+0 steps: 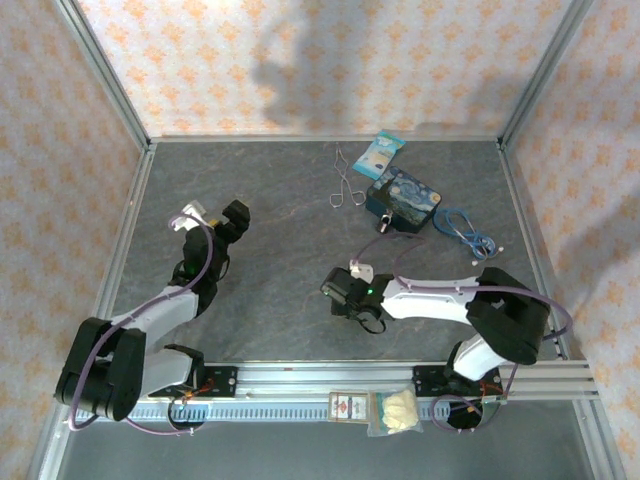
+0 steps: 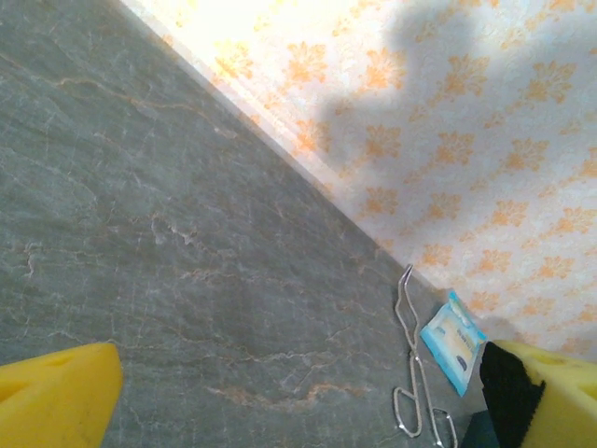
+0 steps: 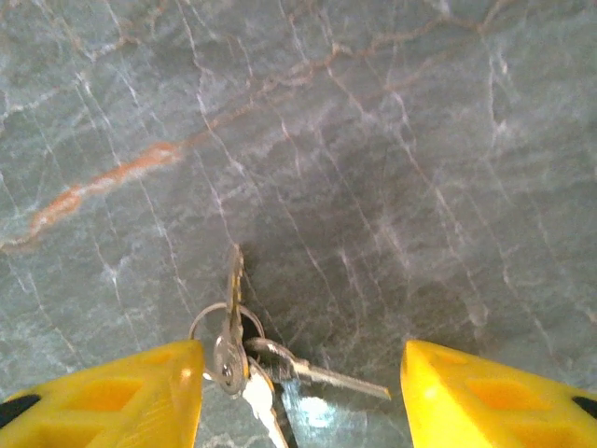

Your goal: Unlock a padlock with a key

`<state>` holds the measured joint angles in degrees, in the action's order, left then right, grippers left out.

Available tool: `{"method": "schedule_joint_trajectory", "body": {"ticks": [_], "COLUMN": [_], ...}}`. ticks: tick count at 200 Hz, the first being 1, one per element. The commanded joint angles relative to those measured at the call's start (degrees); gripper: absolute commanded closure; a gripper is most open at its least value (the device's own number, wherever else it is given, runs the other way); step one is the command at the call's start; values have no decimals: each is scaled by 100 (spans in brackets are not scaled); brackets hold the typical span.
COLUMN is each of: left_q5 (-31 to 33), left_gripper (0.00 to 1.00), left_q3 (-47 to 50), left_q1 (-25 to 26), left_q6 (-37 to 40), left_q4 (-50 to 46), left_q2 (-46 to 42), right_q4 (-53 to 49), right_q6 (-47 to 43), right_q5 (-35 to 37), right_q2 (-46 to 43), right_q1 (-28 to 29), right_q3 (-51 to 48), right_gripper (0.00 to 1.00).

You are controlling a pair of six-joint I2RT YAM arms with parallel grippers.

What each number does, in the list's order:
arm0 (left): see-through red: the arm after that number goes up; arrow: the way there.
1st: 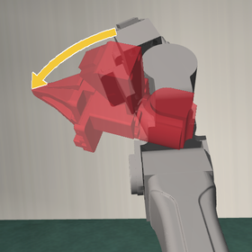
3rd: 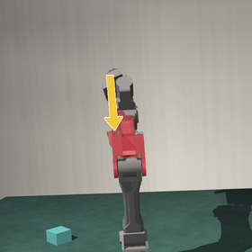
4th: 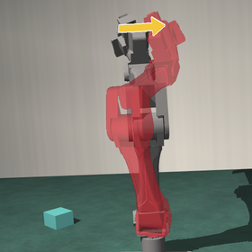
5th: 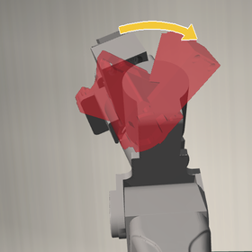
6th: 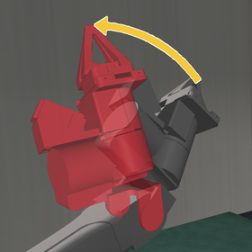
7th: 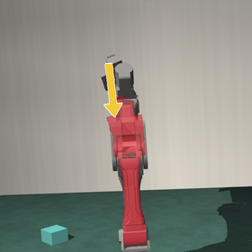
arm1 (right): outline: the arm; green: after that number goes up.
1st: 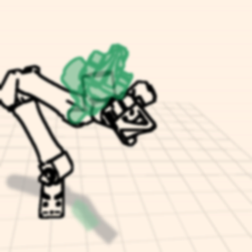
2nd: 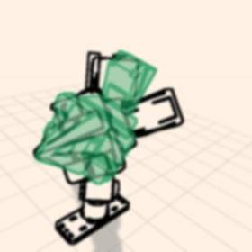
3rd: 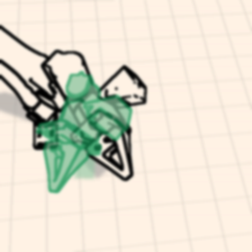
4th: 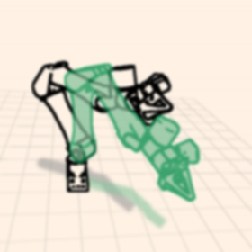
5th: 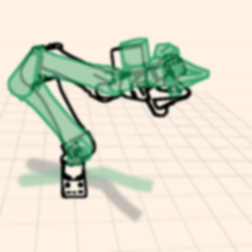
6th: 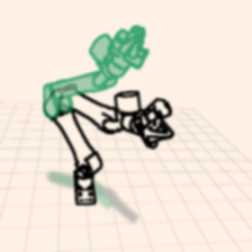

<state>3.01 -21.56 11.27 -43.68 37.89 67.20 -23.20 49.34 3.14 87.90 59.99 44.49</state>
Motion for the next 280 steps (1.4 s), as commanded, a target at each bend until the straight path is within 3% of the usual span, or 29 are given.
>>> {"method": "schedule_joint_trajectory", "body": {"ticks": [1, 22, 71, 163, 213, 252, 280], "left_q5": [217, 262, 373, 547, 674, 383, -243], "left_gripper": [1, 1, 1, 1, 1, 1, 1], "left_q3": [113, 151, 229, 367, 486, 504, 436], "left_q1": [-16, -19, -19, -19, -15, -18, -19], "left_q6": [-15, -26, 10, 26, 66, 114, 64], "left_q4": [-18, -5, -89, -64, -116, 64, 218], "left_q2": [-193, -266, -453, -687, -920, -929, -856], "right_q4": [-373, -355, -33, -70, 112, 619, 1473], "right_q6": [-482, -779, -813, -577, -617, -1319, -2002], "right_q5": [819, 863, 394, 352, 306, 328, -423], "right_q2": [18, 121, 437, 1083, 1101, 566, 16], "right_q1": [4, 3, 13, 69, 65, 33, -287], "right_q3": [295, 544, 545, 552, 556, 499, 164], "right_gripper": [42, 43, 62, 77, 100, 100, 100]}}
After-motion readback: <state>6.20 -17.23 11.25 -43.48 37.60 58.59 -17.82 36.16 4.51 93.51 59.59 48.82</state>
